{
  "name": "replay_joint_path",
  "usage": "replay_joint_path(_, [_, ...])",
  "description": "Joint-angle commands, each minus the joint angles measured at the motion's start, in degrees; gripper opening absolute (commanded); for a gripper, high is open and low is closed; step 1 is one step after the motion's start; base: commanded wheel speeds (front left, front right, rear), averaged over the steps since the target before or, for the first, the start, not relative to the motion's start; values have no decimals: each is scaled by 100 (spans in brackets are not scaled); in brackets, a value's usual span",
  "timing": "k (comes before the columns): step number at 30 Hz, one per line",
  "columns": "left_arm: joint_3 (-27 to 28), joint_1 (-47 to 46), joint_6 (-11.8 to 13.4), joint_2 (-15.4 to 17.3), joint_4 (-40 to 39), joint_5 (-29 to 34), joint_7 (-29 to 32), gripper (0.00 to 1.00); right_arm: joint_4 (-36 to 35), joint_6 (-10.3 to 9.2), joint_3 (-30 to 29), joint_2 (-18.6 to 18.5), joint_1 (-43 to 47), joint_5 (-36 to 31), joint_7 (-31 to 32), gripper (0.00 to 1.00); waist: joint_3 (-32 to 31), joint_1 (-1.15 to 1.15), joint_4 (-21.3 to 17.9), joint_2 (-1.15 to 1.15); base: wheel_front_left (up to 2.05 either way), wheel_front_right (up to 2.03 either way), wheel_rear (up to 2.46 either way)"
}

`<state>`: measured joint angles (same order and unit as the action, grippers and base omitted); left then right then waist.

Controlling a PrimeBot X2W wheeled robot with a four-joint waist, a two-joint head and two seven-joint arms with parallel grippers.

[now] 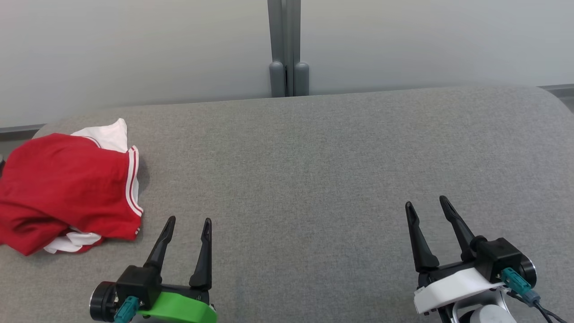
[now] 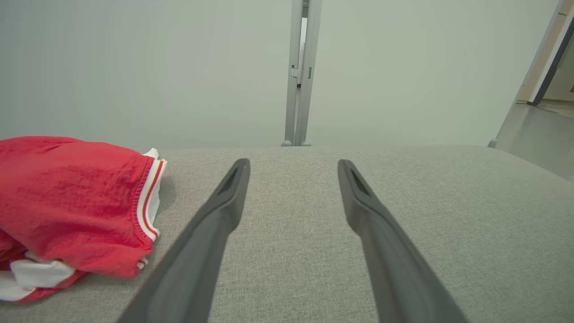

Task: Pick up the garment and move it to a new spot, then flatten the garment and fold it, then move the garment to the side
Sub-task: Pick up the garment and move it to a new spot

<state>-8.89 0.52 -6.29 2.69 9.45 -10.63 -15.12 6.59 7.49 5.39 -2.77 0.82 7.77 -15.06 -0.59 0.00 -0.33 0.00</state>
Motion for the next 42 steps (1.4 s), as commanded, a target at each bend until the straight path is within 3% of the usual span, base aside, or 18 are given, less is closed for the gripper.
replay_joint_path(1, [9,-72,-13,36,-18,-48,-6,100,-31,0,10,-19,3,-45,-18,100,29,0,42,0,0,0,0])
replay_joint_path(12, [64,-108,72,35,-196,-97,-5,100,-53,0,22,-19,25,-92,-18,100,171,0,509,0,0,0,0])
replay_joint_path(31, [200,72,171,33,-224,-8,-5,100,37,0,78,-20,111,14,-18,100,47,0,1915,0,0,0,0])
replay_joint_path(42, [351,228,172,33,-231,55,-5,100,94,0,73,-20,165,102,-18,100,-134,0,2449,0,0,0,0])
